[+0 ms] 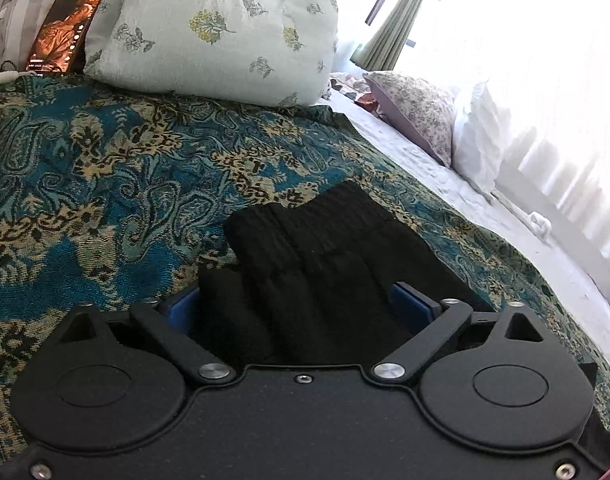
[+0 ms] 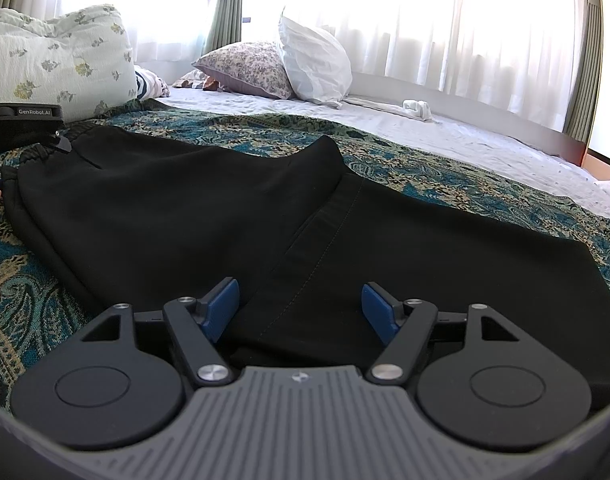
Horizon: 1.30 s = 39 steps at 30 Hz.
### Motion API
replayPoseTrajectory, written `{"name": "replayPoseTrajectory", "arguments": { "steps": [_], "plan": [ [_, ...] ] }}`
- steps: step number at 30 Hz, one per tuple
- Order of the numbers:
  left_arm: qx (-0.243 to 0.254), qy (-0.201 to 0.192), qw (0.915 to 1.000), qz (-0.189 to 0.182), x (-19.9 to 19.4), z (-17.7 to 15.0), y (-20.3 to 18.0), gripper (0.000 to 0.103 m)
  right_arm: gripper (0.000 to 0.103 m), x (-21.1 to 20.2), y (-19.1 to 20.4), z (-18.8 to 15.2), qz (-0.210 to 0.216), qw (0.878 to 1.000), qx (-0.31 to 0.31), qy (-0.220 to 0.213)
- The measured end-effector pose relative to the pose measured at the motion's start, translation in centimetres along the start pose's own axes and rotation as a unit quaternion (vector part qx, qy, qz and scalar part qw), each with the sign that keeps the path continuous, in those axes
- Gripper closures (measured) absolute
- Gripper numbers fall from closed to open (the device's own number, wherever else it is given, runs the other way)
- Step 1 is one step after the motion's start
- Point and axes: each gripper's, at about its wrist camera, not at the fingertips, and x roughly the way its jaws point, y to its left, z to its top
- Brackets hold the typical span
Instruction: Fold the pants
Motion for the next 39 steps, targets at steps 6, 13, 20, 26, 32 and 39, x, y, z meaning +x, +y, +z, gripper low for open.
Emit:
{"name": "replayPoseTrajectory", "arguments": {
  "steps": [6,13,20,26,32,39],
  "plan": [
    [0.026,0.003,0.9986,0.046,-0.1,0.1,-0.6,0.061,0.023,0.0,0.0,0.0,0.000,1.000,0.000,0.000],
    [0.069,-0.009,0.9971,0.029,-2.2,1.3,-2.7,0.092,0.021,-0.3,-1.3,1.2,0.028,0.999,0.034,0.020],
    [0.153,-0.031,0.9866,-0.045,-6.3,0.7,-9.4,0.094,0.021,-3.7,-5.3,2.3,0.014,0.997,0.082,0.003],
    [0.223,-0.025,0.9692,-0.101,-9.1,-3.7,-16.2,0.094,0.021,-6.5,-10.4,2.2,-0.031,0.991,0.129,-0.017],
    [0.295,-0.020,0.9327,-0.207,-14.4,-10.0,-24.5,0.094,0.021,-8.1,-15.6,0.4,-0.063,0.980,0.187,-0.010],
    [0.385,0.098,0.8675,-0.300,-16.7,-19.3,-31.8,0.086,0.021,-10.2,-20.1,-2.6,-0.110,0.968,0.225,0.002]
  ]
}}
